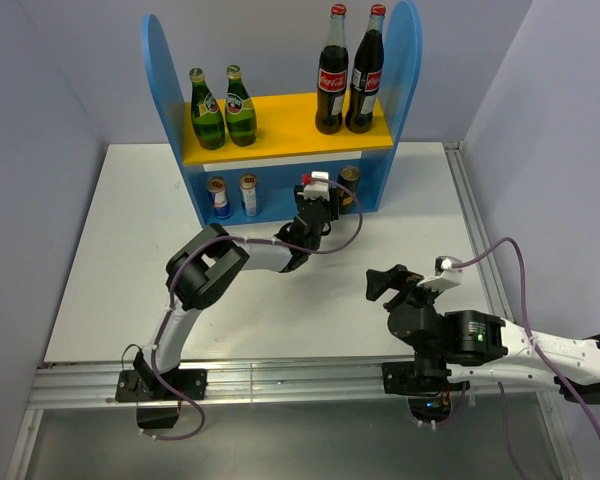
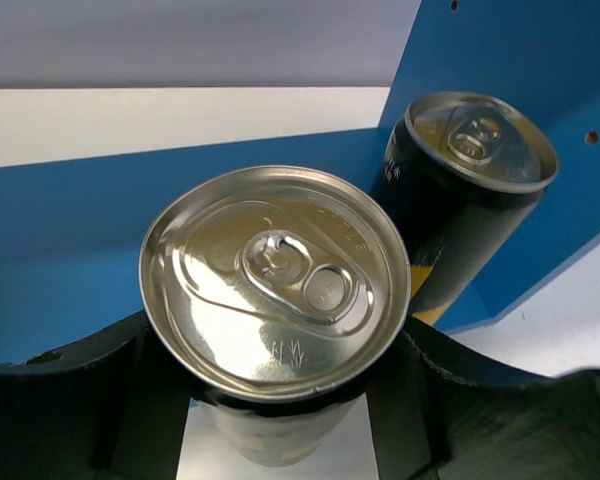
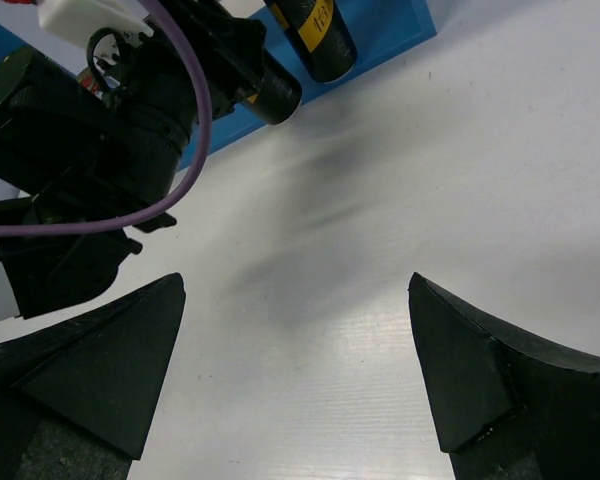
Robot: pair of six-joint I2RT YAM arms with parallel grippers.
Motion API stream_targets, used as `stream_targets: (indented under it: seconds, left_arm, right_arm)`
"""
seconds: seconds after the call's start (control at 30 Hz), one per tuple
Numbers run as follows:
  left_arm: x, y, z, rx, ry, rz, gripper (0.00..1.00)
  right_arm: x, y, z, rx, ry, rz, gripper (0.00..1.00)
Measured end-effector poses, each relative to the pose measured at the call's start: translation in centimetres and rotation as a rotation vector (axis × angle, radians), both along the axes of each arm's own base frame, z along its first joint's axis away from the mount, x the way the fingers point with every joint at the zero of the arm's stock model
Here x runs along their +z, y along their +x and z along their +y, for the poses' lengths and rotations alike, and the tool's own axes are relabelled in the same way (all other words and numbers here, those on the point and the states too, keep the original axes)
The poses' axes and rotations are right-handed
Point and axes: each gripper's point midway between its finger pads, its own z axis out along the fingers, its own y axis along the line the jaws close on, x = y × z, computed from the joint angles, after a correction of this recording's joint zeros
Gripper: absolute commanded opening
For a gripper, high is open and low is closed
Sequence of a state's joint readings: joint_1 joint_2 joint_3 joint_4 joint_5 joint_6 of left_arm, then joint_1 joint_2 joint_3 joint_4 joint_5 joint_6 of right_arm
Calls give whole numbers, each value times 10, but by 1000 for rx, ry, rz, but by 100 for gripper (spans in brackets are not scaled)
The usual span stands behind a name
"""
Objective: Place and organize the beverage onto the shelf
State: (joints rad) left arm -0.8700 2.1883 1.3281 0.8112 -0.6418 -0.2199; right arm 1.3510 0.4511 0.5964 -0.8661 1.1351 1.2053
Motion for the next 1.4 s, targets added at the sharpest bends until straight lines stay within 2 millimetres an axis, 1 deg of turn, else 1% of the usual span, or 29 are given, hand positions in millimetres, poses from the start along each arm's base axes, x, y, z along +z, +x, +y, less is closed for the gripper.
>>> stream_targets:
  seconds: [0.2,0.3,0.5,0.67,0.77,0.83,0.87,0.9,0.93,0.97,1.03,1.07,1.1,1.13,1.17,1.2,1.23,1.4]
  left_arm:
    - [3,15,-11,18,8,-30,0]
    - [3,20,-11,32,21,-37,0]
    - [-2,32,-5,57,24,-37,0]
    - [-10,42,3,78,33,-28,0]
    - [-9,47,7,84,31,-28,1]
    - [-10,50,8,84,29,-28,11]
    - [-10,51,8,83,28,-27,26]
    - [-10,52,7,79,29,-24,37]
    - [-10,52,7,75,27,-22,44]
    - [-10,52,6,73,26,-22,56]
    - [-10,52,5,63,26,-19,66]
    - [-11,52,4,58,27,-18,74]
    - [-11,51,3,53,27,-17,77]
    - [-11,51,2,45,22,-16,85]
    - [-10,51,1,40,19,-17,86]
    - [-9,51,0,35,13,-17,91]
    - [-8,50,-1,30,10,-17,97]
    - [0,48,-1,19,-4,-19,99]
  right_arm:
    - [0,0,1,8,-9,-4,100]
    - [-1,0,1,15,-3,-8,100]
    - [-1,-1,1,28,6,-16,100]
    - [0,0,3,30,11,-20,100]
    - [-1,0,4,31,3,-19,100]
    - [-1,0,5,31,-1,-18,100]
    - [-1,0,5,31,-1,-18,100]
    - [-1,0,5,31,-1,-18,100]
    - [-1,0,5,31,0,-18,100]
    - [-1,0,5,31,1,-19,100]
    - [-1,0,5,31,0,-19,100]
    - [-1,0,5,31,1,-19,100]
    - [-1,0,5,31,1,-19,100]
    - [-1,0,5,30,0,-19,100]
    - [-1,0,5,30,0,-19,100]
    - [-1,0,5,30,-1,-18,100]
    - [-1,0,5,30,0,-19,100]
    - [-1,0,5,30,0,-19,100]
